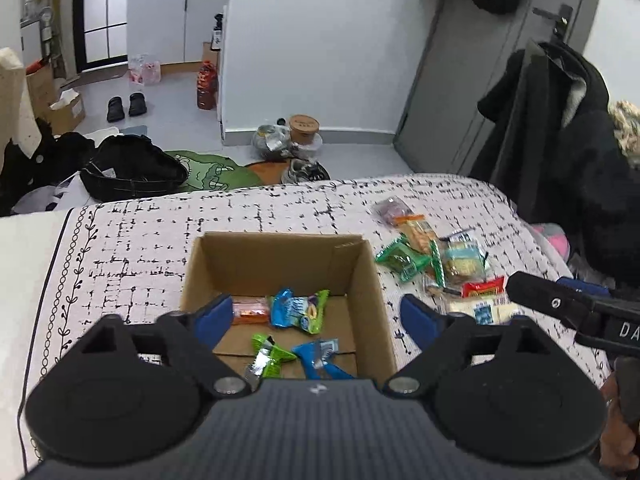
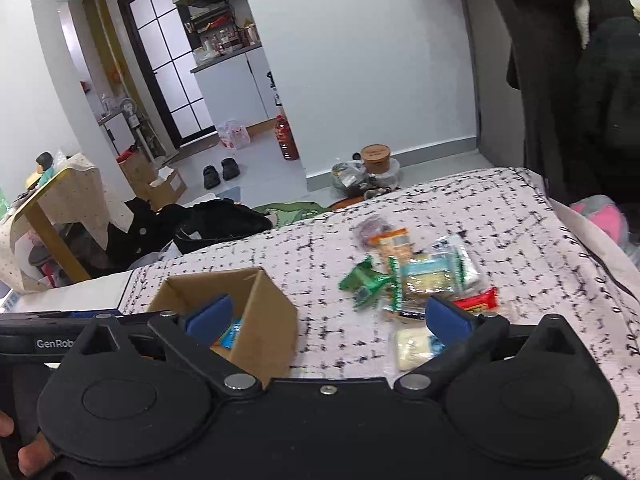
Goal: Organize snacks
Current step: 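Withdraw both grippers from the box toward the snack pile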
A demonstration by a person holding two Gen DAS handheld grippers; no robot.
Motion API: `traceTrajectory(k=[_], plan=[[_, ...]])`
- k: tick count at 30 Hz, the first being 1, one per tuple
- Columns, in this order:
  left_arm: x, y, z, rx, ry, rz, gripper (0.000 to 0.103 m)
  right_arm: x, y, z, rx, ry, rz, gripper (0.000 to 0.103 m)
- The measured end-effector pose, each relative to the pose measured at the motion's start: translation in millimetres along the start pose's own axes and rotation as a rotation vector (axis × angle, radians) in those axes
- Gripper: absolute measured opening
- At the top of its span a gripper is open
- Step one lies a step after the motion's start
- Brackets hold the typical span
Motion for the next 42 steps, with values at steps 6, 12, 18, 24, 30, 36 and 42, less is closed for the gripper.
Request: traceTrajectory(k=[6, 12, 18, 24, 30, 36, 42], plan=[[21, 3, 2, -0.02, 0.045, -0.002, 0.095, 21, -9, -1, 0.006, 0.017, -0.02, 0.103], [41, 3, 7, -0.017, 0.074, -0.025, 0.095, 38, -16, -3, 0.011, 0.037, -0.038, 0.103], [62, 5, 10, -0.028, 0.1, -0.064, 0.095, 55, -21, -3, 0.013, 0.051, -0.05, 0.103], [79, 11, 12, -0.032, 0.121, -0.064, 0.095, 75, -26, -4, 0.02, 0.077, -0.067, 0.103], [96, 20, 13, -0.049, 0.134, -0.081, 0.095, 97, -29, -7, 0.019, 0.098, -0.082, 0.103], [115, 32, 13, -0.061, 0.149, -0.091, 0.095, 118, -27, -12, 0.014, 0.126, -0.105, 0.103], [125, 47, 17, -0.072, 0.15, -0.089, 0.095, 138, -18, -18, 0.003, 0.136, -0.11, 0.103]])
Point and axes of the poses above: each gripper's, at about its wrist camera, not at the fingertips, and y roughly the way its jaws point, x to its right, z to its top, the point moved 9 cm from there along y, roughly the way its jaws point, and after that the axes turned 9 degrees about -x, right-handed, at the moved point
